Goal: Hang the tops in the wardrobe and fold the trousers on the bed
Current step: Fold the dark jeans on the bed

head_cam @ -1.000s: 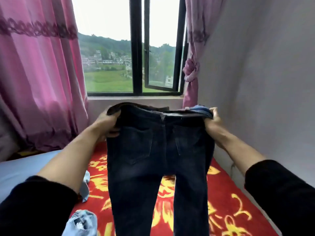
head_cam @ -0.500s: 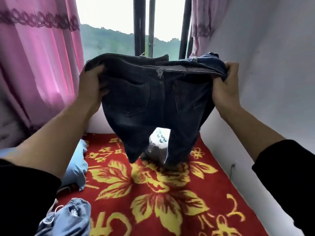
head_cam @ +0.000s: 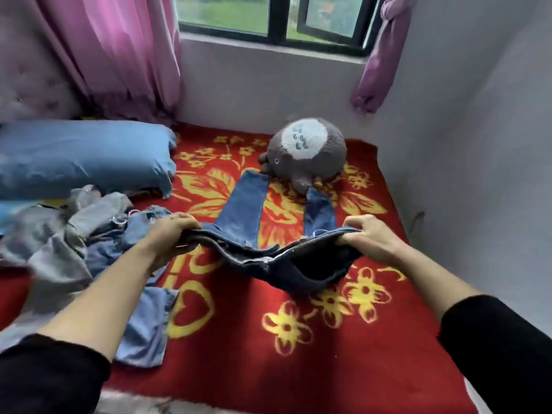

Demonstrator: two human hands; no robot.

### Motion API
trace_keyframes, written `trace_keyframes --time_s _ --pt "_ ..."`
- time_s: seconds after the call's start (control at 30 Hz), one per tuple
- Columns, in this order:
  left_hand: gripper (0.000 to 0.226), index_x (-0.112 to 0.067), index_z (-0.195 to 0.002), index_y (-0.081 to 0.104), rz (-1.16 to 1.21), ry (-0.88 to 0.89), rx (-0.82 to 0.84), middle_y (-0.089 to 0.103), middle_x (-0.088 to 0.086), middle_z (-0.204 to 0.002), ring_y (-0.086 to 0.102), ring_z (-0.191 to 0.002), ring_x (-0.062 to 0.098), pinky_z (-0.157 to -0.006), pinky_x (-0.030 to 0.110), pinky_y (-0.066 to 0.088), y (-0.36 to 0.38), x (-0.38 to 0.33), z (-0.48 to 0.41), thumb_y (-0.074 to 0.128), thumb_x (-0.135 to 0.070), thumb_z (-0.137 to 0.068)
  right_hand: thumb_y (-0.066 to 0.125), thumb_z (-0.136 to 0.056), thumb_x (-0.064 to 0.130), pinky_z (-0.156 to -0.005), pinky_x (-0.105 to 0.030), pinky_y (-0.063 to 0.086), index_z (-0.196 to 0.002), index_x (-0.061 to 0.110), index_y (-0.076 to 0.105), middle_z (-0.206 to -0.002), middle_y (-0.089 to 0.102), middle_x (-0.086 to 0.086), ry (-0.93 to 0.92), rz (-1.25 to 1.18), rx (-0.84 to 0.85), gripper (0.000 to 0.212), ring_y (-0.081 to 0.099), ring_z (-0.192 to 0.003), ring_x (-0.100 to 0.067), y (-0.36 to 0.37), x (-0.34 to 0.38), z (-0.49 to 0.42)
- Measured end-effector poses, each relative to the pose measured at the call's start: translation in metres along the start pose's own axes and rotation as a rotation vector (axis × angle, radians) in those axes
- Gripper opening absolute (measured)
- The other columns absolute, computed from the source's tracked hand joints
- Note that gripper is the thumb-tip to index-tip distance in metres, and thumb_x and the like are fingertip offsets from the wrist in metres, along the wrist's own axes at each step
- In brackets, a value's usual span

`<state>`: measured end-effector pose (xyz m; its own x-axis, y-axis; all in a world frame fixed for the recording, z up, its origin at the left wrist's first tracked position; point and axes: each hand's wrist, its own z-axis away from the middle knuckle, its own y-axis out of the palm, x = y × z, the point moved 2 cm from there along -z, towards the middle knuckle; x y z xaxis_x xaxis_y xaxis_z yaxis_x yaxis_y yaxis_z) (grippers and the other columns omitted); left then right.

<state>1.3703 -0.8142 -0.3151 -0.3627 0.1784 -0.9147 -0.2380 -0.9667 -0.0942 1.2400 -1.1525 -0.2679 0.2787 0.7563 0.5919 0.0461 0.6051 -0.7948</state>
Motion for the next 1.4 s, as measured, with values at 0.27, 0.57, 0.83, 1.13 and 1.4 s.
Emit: trace_keyframes --time_s 0.27,0.57,0.83,1.13,1.4 --pt "0.016 -0.007 -0.075 0.068 -0.683 -0.330 0.016 0.065 0.010 -0.059 0.051 -0.051 0.022 -0.045 0.019 0.039 -0.015 0.177 0.030 0.052 -0.004 -0.071 0.069 -0.071 0.035 -0.070 -0.028 0.043 -0.065 0.022 0.055 -0.093 0.052 0.000 0.138 0.379 0.693 0.020 0.050 -0.098 -0.020 0.159 -0.068 0.060" --pt "0.022 -0.021 -0.100 0.061 -1.209 -0.440 -0.085 0.051 0.014 -0.115 0.056 -0.106 0.035 -0.090 0.039 0.046 -0.038 0.318 0.049 0.050 -0.011 -0.084 0.068 -0.071 0.030 -0.053 -0.030 0.034 -0.061 0.018 0.041 -0.061 0.046 0.005 0.194 0.238 1.009 0.032 0.049 -0.070 -0.020 0.319 -0.103 0.110" --pt "0.064 -0.022 -0.142 0.027 -1.165 -0.602 -0.093 -0.009 0.016 -0.155 -0.004 -0.142 0.034 -0.109 0.052 0.021 0.045 0.396 0.070 0.058 -0.021 -0.086 0.070 -0.080 0.042 -0.066 -0.028 0.040 -0.066 0.021 0.051 -0.066 0.056 0.006 0.384 0.019 0.910 0.032 0.053 -0.070 -0.013 0.367 -0.174 0.115" --pt "0.092 -0.027 -0.150 0.014 -1.045 -0.196 0.108 0.007 0.012 -0.159 0.007 -0.144 0.033 -0.110 0.054 0.021 0.236 0.431 0.106 0.064 -0.041 -0.074 0.061 -0.086 0.021 -0.080 -0.032 0.037 -0.112 0.004 0.050 -0.105 0.059 -0.010 0.660 -0.068 0.099 0.032 0.056 -0.100 -0.028 0.330 -0.270 0.039" --pt "0.110 -0.019 -0.137 -0.036 -1.332 -0.373 0.261 -0.038 0.023 -0.146 -0.024 -0.135 0.053 -0.110 0.064 0.009 0.261 0.445 0.097 0.054 -0.057 -0.087 0.072 -0.064 0.016 -0.070 -0.040 0.054 -0.082 0.013 0.060 -0.079 0.065 -0.005 0.835 -0.457 -0.046 0.021 0.061 -0.073 -0.024 0.347 -0.290 0.004"
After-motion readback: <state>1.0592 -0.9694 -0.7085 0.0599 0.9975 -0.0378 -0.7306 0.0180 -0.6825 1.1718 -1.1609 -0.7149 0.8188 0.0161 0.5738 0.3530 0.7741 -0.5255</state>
